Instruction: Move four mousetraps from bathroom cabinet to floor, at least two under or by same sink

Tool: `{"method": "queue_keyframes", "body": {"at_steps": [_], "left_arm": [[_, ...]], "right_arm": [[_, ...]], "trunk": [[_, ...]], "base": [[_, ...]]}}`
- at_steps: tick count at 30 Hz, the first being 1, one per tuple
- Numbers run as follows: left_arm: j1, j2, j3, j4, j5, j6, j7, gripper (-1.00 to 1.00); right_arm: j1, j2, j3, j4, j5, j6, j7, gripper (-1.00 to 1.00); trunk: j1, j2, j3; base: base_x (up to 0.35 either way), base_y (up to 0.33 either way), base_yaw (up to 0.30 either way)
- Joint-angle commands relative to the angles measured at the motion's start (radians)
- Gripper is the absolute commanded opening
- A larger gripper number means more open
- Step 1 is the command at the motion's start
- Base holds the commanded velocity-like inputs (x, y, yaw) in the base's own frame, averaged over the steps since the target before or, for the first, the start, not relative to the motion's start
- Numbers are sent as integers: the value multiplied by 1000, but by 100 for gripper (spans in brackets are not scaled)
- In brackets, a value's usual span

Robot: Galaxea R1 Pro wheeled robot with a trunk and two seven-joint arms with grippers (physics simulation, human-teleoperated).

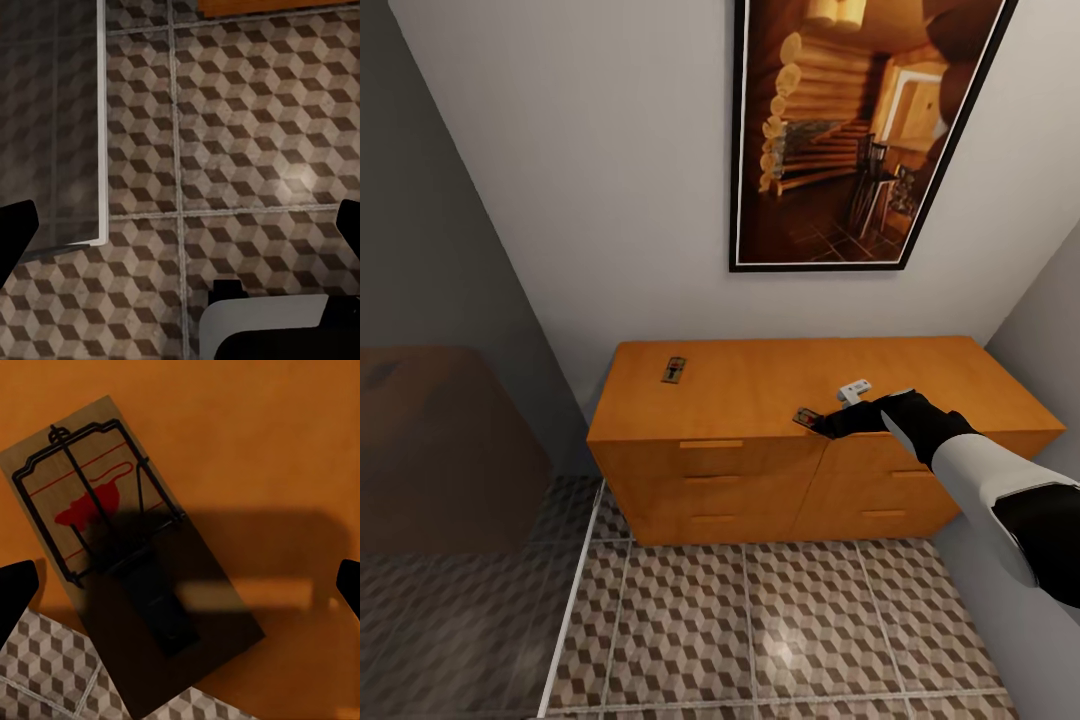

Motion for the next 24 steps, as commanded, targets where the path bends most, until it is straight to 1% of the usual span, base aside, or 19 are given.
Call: {"method": "queue_keyframes", "body": {"at_steps": [1, 24], "left_arm": [[-2, 0, -7, 4, 4, -6, 1, 100], [-2, -1, -7, 4, 4, -6, 1, 100]], "right_arm": [[0, -1, 3, -2, -4, 7, 2, 100], [0, -1, 3, -2, -4, 7, 3, 100]], "trunk": [[1, -2, -2], [1, -2, -2]], "base": [[0, 0, 0], [0, 0, 0]]}}
